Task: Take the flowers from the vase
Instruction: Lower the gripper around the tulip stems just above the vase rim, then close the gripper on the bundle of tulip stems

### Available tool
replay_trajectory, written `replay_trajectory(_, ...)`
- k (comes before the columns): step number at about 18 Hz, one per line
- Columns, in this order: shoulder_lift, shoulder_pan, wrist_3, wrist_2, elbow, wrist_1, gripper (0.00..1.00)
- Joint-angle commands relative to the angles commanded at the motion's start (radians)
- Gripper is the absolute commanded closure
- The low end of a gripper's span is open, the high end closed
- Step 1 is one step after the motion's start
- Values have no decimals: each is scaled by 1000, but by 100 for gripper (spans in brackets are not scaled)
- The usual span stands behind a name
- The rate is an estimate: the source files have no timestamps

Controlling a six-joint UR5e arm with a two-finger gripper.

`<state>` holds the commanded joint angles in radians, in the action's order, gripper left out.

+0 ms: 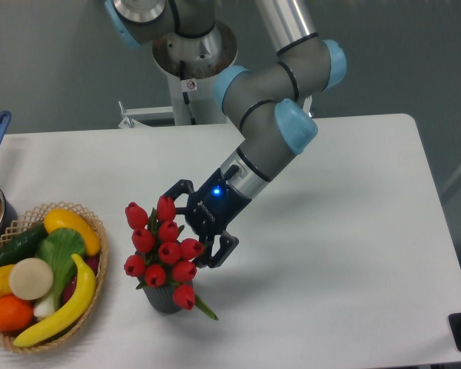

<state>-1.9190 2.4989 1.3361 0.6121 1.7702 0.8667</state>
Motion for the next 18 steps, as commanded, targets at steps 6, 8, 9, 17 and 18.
replay_trajectory(6,-8,-9,-2,-2,0,0,0)
replay_trajectory(8,-6,-9,-2,-2,0,0,2)
replay_trajectory(9,-6,-9,-2,-8,0,0,10)
replay_trajectory(17,-6,-6,-2,-17,0,0,34)
replay_trajectory(18,-5,-5,-2,-17,0,0,34)
